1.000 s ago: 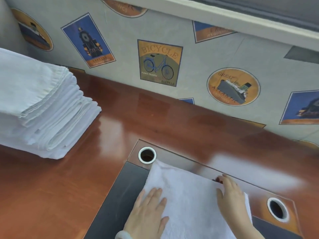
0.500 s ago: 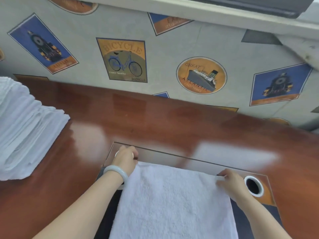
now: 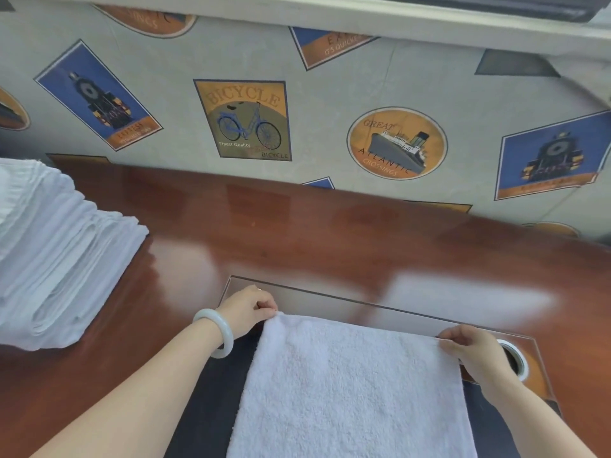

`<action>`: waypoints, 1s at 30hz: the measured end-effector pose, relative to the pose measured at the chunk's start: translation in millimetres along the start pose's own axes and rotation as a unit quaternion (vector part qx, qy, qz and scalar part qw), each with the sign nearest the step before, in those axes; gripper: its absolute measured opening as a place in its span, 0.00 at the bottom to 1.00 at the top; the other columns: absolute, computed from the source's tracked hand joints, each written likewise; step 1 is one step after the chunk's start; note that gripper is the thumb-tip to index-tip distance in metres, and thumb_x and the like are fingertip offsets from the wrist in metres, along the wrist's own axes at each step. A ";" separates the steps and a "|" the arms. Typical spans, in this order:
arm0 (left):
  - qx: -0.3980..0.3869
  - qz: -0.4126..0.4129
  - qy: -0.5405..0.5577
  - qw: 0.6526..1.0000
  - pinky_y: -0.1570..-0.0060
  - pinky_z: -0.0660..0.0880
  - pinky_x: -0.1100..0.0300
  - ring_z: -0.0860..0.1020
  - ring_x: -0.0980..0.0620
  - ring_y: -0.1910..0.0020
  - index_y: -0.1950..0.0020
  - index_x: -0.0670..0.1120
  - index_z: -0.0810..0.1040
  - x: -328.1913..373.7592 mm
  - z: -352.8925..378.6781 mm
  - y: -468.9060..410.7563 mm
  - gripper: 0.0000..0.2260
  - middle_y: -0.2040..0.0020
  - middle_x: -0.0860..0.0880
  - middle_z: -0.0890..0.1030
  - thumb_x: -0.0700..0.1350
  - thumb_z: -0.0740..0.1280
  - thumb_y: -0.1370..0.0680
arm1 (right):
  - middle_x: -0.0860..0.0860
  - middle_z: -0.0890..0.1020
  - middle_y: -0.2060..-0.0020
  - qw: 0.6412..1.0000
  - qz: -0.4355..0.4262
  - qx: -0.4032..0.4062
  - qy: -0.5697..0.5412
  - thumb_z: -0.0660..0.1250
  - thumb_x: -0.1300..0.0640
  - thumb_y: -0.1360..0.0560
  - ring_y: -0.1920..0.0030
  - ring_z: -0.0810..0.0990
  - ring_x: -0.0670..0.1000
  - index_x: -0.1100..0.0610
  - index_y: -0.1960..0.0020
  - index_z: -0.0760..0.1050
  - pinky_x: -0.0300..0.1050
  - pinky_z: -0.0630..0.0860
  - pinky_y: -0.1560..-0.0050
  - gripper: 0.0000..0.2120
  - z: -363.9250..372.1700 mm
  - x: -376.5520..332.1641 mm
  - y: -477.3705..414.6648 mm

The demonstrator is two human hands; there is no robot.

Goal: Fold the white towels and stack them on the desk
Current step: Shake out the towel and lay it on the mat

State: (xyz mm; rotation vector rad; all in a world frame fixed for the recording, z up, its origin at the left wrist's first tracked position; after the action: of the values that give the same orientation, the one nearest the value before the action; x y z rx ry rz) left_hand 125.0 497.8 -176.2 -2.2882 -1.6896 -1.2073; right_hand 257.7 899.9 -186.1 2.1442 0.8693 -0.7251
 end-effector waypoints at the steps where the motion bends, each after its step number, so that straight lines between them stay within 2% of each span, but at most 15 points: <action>1: -0.025 0.012 0.007 1.000 0.52 0.67 0.65 0.73 0.57 0.54 0.56 0.55 0.79 1.9 0.7 0.7 0.08 0.50 0.53 0.73 0.47 0.64 0.19 | 0.55 0.84 0.67 1.000 -0.001 0.003 -0.005 0.70 0.68 0.28 0.66 0.78 0.56 0.59 0.61 0.82 0.47 0.73 0.66 0.06 0.5 2.0 -1.0; 4: -0.100 0.046 0.004 0.994 0.51 0.66 0.70 0.70 0.60 0.54 0.48 0.53 0.80 9.7 3.3 1.7 0.04 0.52 0.57 0.70 0.47 0.65 0.19 | 0.54 0.85 0.66 1.000 0.008 0.009 -0.028 0.72 0.66 0.29 0.65 0.79 0.56 0.57 0.61 0.82 0.47 0.73 0.64 0.06 2.1 10.2 -4.9; 6: -0.104 0.065 -0.042 0.992 0.49 0.67 0.70 0.71 0.59 0.52 0.49 0.54 0.80 10.9 4.0 -1.9 0.03 0.50 0.57 0.71 0.47 0.69 0.22 | 0.53 0.85 0.66 0.999 0.017 0.015 -0.044 0.73 0.66 0.29 0.64 0.79 0.56 0.56 0.60 0.82 0.49 0.74 0.62 0.06 2.5 16.2 -7.9; 7: -0.087 0.061 -0.051 0.993 0.47 0.69 0.67 0.72 0.56 0.51 0.51 0.54 0.80 9.8 2.1 -4.7 0.02 0.50 0.55 0.71 0.47 0.70 0.23 | 0.53 0.85 0.66 0.998 0.021 0.016 -0.049 0.74 0.65 0.29 0.64 0.79 0.56 0.56 0.60 0.83 0.49 0.74 0.61 0.06 3.0 18.0 -8.5; 9: -0.066 0.057 -0.012 0.996 0.45 0.71 0.60 0.74 0.52 0.51 0.56 0.54 0.81 10.4 -2.9 -7.9 0.04 0.49 0.52 0.74 0.46 0.70 0.22 | 0.54 0.85 0.65 0.998 0.023 0.020 -0.059 0.74 0.65 0.29 0.64 0.79 0.56 0.56 0.60 0.83 0.48 0.74 0.61 0.06 3.8 19.4 -9.6; 12: -0.123 0.082 0.095 0.984 0.44 0.68 0.67 0.74 0.61 0.52 0.60 0.53 0.81 23.7 -2.4 -2.9 0.10 0.44 0.54 0.74 0.46 0.66 0.19 | 0.55 0.85 0.65 0.997 0.028 0.023 -0.062 0.74 0.65 0.29 0.64 0.79 0.56 0.56 0.60 0.83 0.47 0.74 0.62 0.05 4.8 19.8 -10.3; 14: -0.167 0.086 0.138 0.972 0.38 0.66 0.65 0.75 0.60 0.45 0.61 0.48 0.81 29.8 0.7 1.0 0.14 0.39 0.54 0.73 0.47 0.63 0.18 | 0.55 0.85 0.65 0.998 0.033 0.020 -0.058 0.74 0.64 0.29 0.65 0.78 0.56 0.56 0.60 0.83 0.48 0.73 0.64 0.05 5.0 19.6 -11.1; 16: -0.191 0.083 0.141 0.968 0.35 0.66 0.61 0.74 0.57 0.40 0.57 0.46 0.83 29.7 2.3 1.8 0.14 0.37 0.55 0.72 0.49 0.62 0.17 | 0.56 0.85 0.65 0.997 0.039 0.013 -0.058 0.74 0.65 0.29 0.64 0.78 0.57 0.56 0.61 0.83 0.49 0.73 0.65 0.05 4.7 19.5 -12.3; 19: -0.220 0.068 0.144 0.962 0.44 0.70 0.65 0.75 0.60 0.49 0.49 0.47 0.83 29.6 -2.0 5.3 0.09 0.41 0.54 0.75 0.46 0.64 0.18 | 0.57 0.85 0.64 0.997 0.044 0.009 -0.055 0.73 0.65 0.29 0.63 0.79 0.57 0.56 0.61 0.82 0.49 0.74 0.65 0.05 5.0 18.7 -12.1; 21: -0.248 0.054 0.180 0.950 0.48 0.73 0.64 0.78 0.58 0.52 0.47 0.44 0.83 30.5 -6.0 8.7 0.08 0.49 0.51 0.80 0.44 0.64 0.18 | 0.57 0.84 0.63 0.997 0.043 0.012 -0.055 0.73 0.65 0.29 0.63 0.78 0.57 0.56 0.60 0.82 0.49 0.72 0.65 0.05 5.7 18.6 -12.0; 23: -0.261 0.035 0.228 0.938 0.48 0.76 0.60 0.79 0.53 0.54 0.48 0.39 0.82 31.1 -11.2 11.5 0.09 0.54 0.47 0.82 0.42 0.64 0.18 | 0.57 0.84 0.63 0.998 0.043 0.014 -0.054 0.73 0.65 0.29 0.63 0.78 0.58 0.56 0.60 0.82 0.49 0.73 0.65 0.05 6.5 19.5 -12.4; 26: -0.238 0.041 0.224 0.944 0.50 0.76 0.62 0.81 0.53 0.56 0.50 0.36 0.82 34.2 -18.0 12.8 0.09 0.56 0.46 0.84 0.41 0.67 0.20 | 0.57 0.84 0.64 0.998 0.044 0.010 -0.051 0.73 0.64 0.29 0.63 0.78 0.58 0.55 0.61 0.82 0.50 0.73 0.65 0.06 6.7 20.7 -13.1; 28: -0.220 0.044 0.217 0.950 0.56 0.74 0.67 0.80 0.56 0.59 0.50 0.39 0.83 37.1 -18.8 12.7 0.06 0.58 0.48 0.83 0.40 0.69 0.21 | 0.56 0.85 0.63 0.998 0.045 0.005 -0.046 0.73 0.64 0.28 0.62 0.79 0.59 0.55 0.61 0.82 0.51 0.75 0.64 0.05 6.4 21.6 -14.7; 30: -0.210 0.044 0.208 0.954 0.57 0.74 0.67 0.79 0.57 0.59 0.50 0.41 0.82 38.4 -20.5 10.5 0.04 0.57 0.49 0.83 0.40 0.70 0.22 | 0.56 0.85 0.63 0.998 0.045 0.002 -0.044 0.73 0.65 0.28 0.60 0.80 0.60 0.56 0.60 0.82 0.52 0.77 0.63 0.05 5.9 20.3 -15.4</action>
State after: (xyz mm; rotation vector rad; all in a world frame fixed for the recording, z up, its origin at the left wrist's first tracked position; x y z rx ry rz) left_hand 126.2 514.4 -134.6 -2.0560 -1.2634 -2.0112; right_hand 257.2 910.8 -209.8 2.1226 0.7212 -0.7704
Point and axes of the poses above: each hand's wrist, its own y-axis away from the middle knuckle, its own z-axis out of the palm, x = y × z, the point moved 5 cm from there along -y, towards the middle knuckle
